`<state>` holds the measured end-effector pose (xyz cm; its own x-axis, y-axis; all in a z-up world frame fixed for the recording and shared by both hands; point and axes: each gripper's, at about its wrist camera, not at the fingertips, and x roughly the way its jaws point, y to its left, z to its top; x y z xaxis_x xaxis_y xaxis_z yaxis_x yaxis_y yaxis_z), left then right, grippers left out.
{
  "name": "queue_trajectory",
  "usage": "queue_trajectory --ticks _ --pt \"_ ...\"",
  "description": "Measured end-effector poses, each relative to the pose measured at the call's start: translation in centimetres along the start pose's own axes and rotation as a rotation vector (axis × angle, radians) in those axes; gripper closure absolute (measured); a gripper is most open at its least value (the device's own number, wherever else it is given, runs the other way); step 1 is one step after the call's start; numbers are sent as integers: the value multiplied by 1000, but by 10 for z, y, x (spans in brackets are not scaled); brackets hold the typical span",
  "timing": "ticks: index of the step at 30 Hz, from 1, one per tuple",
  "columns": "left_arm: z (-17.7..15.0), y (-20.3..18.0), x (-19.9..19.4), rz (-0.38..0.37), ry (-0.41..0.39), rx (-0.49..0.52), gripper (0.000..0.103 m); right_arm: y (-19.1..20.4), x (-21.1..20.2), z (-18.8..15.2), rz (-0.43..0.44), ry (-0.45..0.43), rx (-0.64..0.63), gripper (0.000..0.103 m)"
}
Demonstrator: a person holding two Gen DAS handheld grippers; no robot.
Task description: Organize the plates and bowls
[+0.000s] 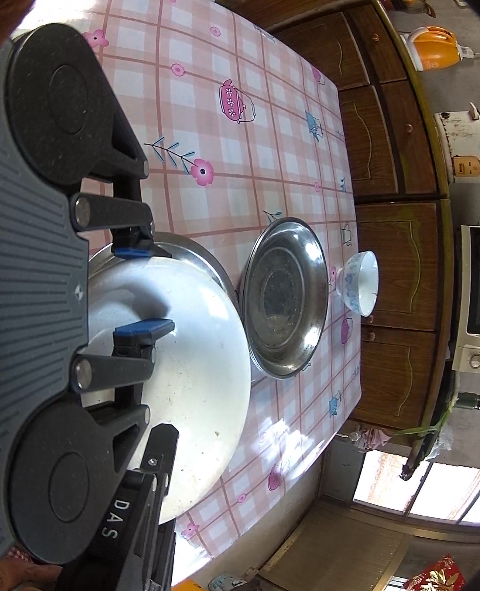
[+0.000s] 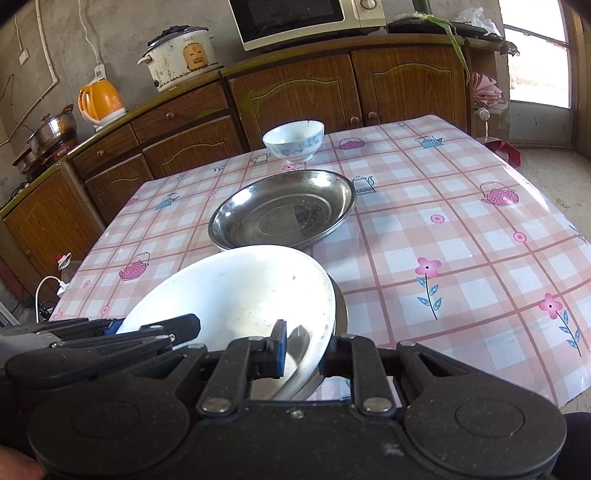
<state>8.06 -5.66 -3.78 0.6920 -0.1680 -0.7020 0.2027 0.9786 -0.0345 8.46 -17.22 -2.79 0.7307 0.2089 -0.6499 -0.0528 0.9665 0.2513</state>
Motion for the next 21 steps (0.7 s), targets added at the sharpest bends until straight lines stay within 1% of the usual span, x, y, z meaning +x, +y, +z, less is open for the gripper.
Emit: queue_trajectory --ticks 11,21 --pt "3 0 15 39 51 9 72 -7 23 -1 29 45 9 81" --pt "7 -2 21 60 83 16 72 -10 31 2 40 63 8 81"
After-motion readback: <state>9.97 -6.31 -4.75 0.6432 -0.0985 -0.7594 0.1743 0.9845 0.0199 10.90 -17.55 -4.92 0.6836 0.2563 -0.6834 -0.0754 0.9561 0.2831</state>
